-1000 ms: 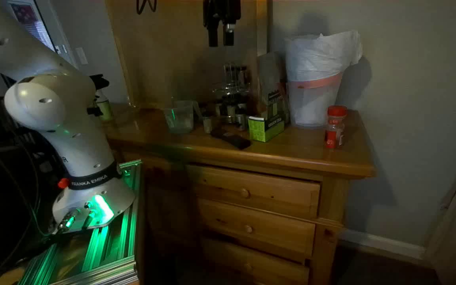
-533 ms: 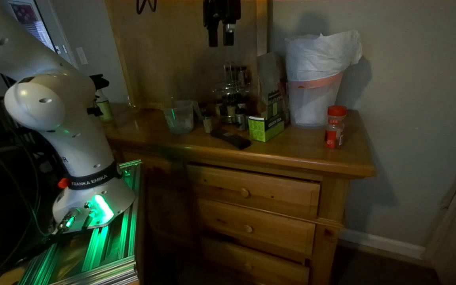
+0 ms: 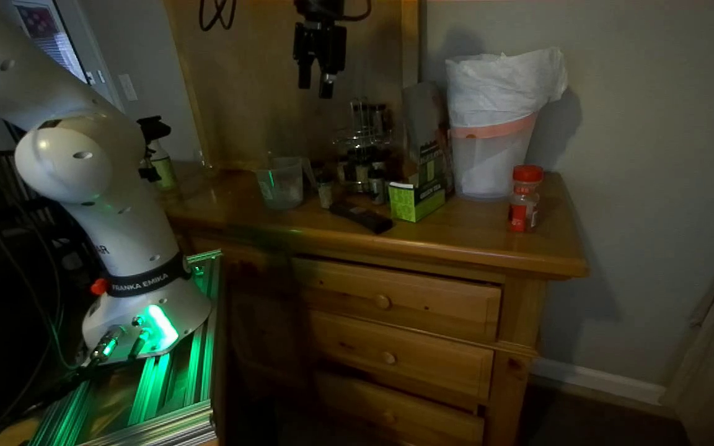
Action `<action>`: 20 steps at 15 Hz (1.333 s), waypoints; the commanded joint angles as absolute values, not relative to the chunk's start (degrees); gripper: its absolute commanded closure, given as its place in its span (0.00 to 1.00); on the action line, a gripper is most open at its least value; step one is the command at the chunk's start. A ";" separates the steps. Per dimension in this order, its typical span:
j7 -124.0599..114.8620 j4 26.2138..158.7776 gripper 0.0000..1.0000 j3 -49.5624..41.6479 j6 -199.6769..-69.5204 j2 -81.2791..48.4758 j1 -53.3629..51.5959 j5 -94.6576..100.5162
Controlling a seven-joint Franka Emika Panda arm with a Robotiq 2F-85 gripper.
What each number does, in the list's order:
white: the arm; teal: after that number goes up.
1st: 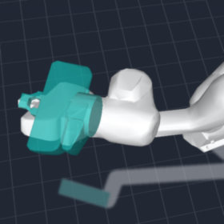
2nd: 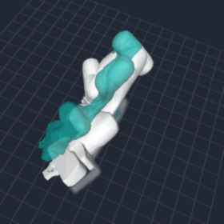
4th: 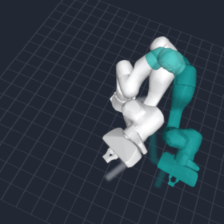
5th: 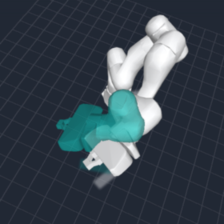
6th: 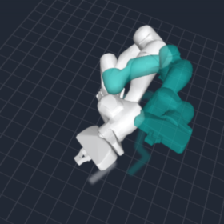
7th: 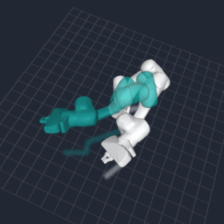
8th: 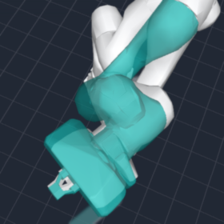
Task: Move the jar to the left
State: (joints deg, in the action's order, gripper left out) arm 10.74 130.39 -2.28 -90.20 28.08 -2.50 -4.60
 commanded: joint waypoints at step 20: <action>-7.72 142.73 0.00 21.10 -117.68 24.51 -17.85 -14.31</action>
State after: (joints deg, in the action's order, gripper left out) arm -7.74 142.17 20.40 -116.51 26.49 -14.48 -13.63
